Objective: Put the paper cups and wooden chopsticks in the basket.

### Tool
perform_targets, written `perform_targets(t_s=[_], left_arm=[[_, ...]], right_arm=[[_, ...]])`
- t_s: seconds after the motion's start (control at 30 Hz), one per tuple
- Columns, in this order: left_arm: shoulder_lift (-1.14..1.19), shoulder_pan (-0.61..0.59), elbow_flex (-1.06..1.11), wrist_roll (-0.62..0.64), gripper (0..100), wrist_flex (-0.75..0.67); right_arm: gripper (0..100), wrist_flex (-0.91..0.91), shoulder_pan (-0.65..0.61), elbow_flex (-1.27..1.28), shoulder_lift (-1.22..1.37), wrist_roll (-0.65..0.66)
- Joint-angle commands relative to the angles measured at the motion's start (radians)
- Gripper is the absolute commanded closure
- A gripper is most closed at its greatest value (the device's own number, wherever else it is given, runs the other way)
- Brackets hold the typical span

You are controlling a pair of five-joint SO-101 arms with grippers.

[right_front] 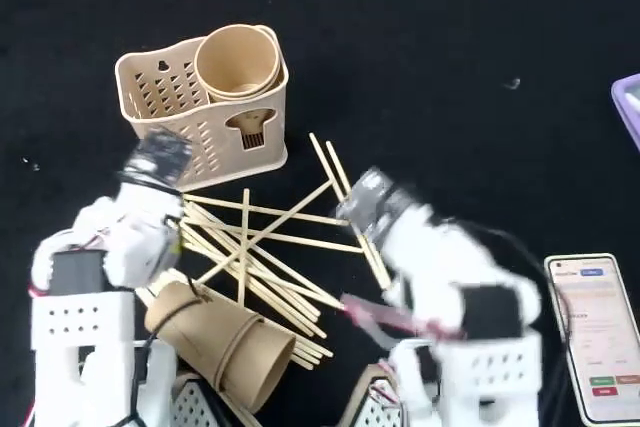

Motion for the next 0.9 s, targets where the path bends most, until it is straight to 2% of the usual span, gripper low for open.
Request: perform_targets(t_s=[0.0,0.1,0.2,0.37,0.53,0.6,0.87], left_arm=[[-0.011,-0.093,-0.015,-0.012,78,-0.017],[-0.011,-0.108,0.002,-0.012,78,-0.017],[-0.011,-0.177,0.005,-0.008,78,-0.017],[-0.009,-0.295,0.016,-0.005,78,-0.017],[-0.011,-0.340,0.033,-0.005,78,-0.008],[-0.011,-0.348,0.035,-0.002,78,0.003],[-0.011,-0.344,0.030,0.037,78,0.054]], right_arm=[[68.0,-0.011,-0.376,0.031,-0.128,-0.060],[70.1,-0.015,-0.583,0.031,-0.087,-0.060],[70.1,-0.032,-0.772,0.035,-0.013,-0.064],[70.1,-0.084,-0.956,0.035,0.105,-0.066],[70.1,-0.163,-1.142,0.048,0.136,-0.135],[70.1,-0.219,-1.177,0.077,0.139,-0.143],[70.5,-0.457,-1.177,0.237,0.136,-0.144]])
